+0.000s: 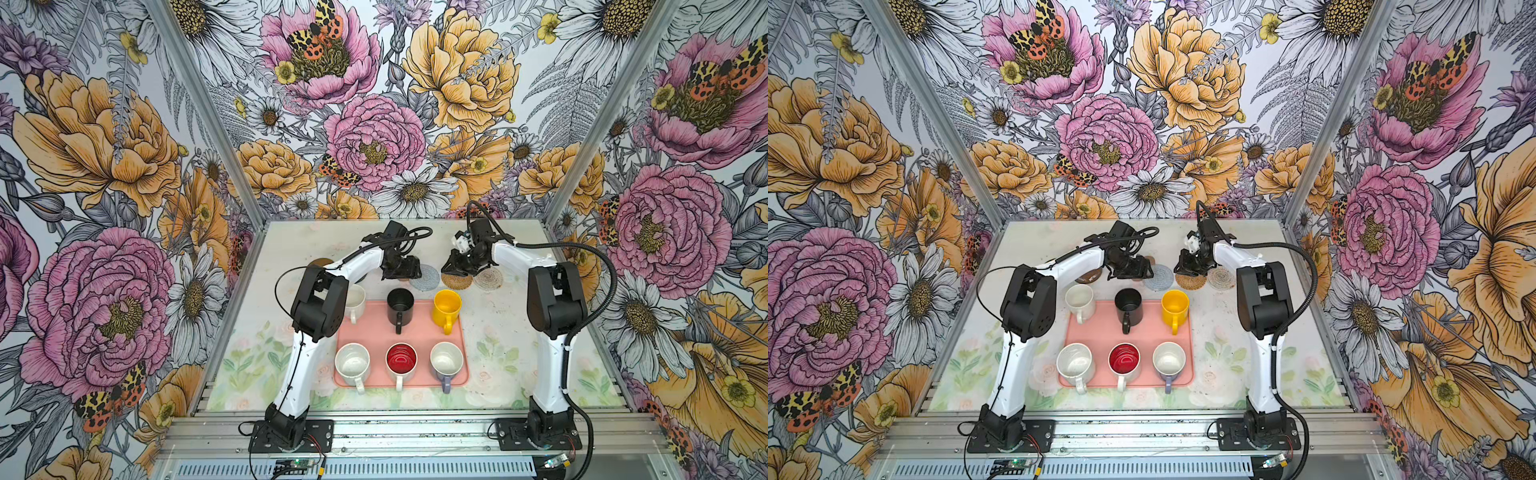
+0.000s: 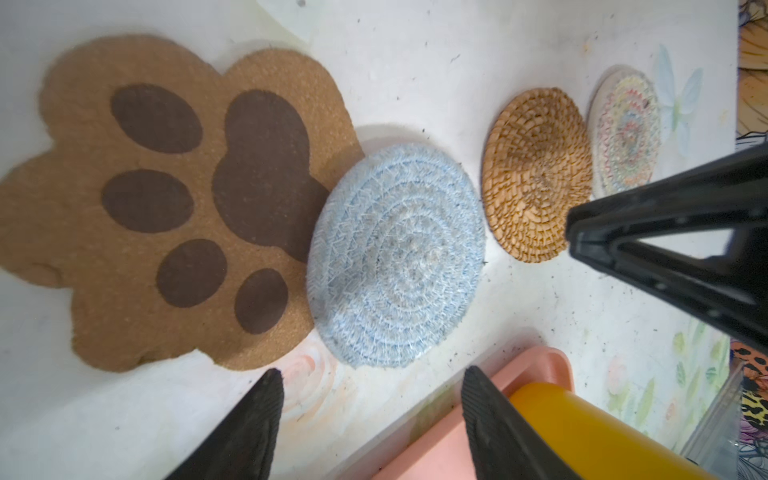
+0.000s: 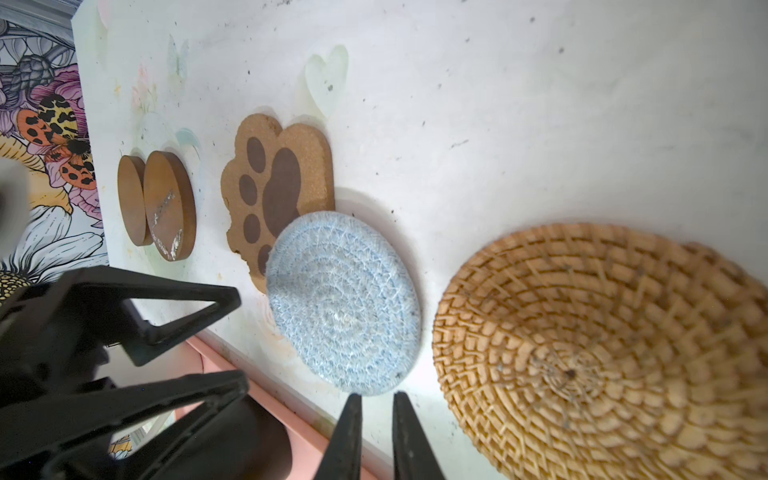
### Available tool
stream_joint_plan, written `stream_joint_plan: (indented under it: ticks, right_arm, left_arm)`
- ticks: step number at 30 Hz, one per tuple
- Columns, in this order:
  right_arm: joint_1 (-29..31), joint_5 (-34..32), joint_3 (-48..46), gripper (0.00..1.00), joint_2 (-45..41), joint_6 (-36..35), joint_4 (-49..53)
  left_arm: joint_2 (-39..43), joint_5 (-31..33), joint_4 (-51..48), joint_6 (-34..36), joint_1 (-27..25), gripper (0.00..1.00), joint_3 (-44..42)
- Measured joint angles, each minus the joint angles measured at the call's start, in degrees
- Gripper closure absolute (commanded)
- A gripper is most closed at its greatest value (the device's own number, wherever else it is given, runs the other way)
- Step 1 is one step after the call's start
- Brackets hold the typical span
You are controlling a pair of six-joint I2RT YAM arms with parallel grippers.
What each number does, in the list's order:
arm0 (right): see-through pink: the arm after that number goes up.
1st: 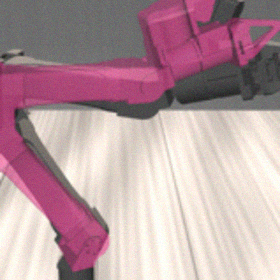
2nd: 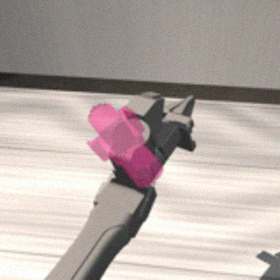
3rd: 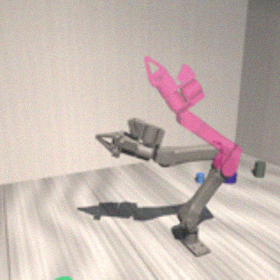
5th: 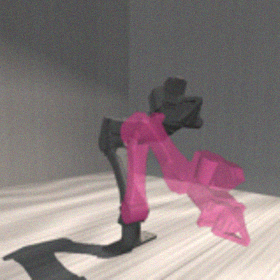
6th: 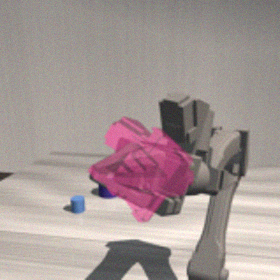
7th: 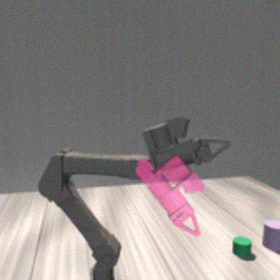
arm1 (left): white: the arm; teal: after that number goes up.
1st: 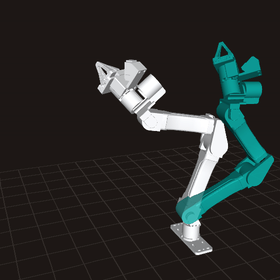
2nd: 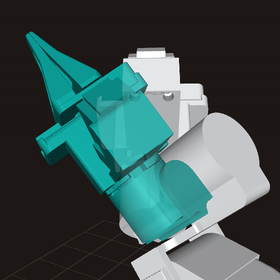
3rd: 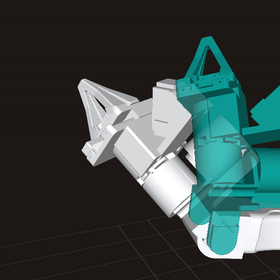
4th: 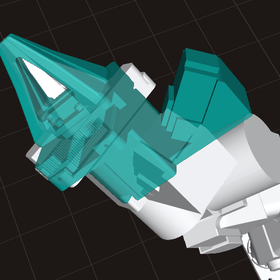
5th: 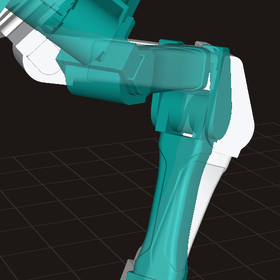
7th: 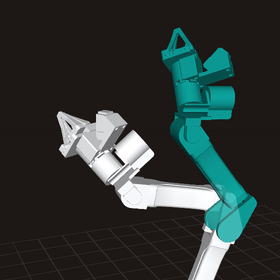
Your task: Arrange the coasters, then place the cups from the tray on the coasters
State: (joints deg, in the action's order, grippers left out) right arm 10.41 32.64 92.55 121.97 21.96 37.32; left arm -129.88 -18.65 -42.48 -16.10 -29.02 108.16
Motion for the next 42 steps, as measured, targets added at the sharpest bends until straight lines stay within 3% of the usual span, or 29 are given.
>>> stream_joint_plan:
  ticks: [6, 11, 16, 25, 42]
  right_arm:
    - [0.07, 0.37, -2.60, 0.91, -0.52, 1.40, -2.60]
    - [0.50, 0.72, -5.44, 0.94, -1.29, 2.64, -5.29]
    - [1.42, 1.27, -7.17, 0.95, -1.86, 3.65, -7.52]
    - [1.79, 1.70, -8.92, 0.95, -2.29, 4.57, -10.25]
    - [1.77, 1.70, -11.34, 0.96, -2.51, 5.42, -12.72]
  left_arm:
    - [0.94, 0.63, -1.22, 0.04, 1.09, 0.38, 5.29]
    - [-4.44, 2.01, -2.47, 1.36, 1.01, 0.42, 19.65]
    - [-11.69, 7.41, -3.87, 4.33, 0.09, 0.42, 29.62]
    - [-19.56, 15.76, -7.26, 9.29, -1.31, 0.40, 32.50]
    - [-25.16, 25.55, -7.50, 16.52, -5.18, 0.37, 39.63]
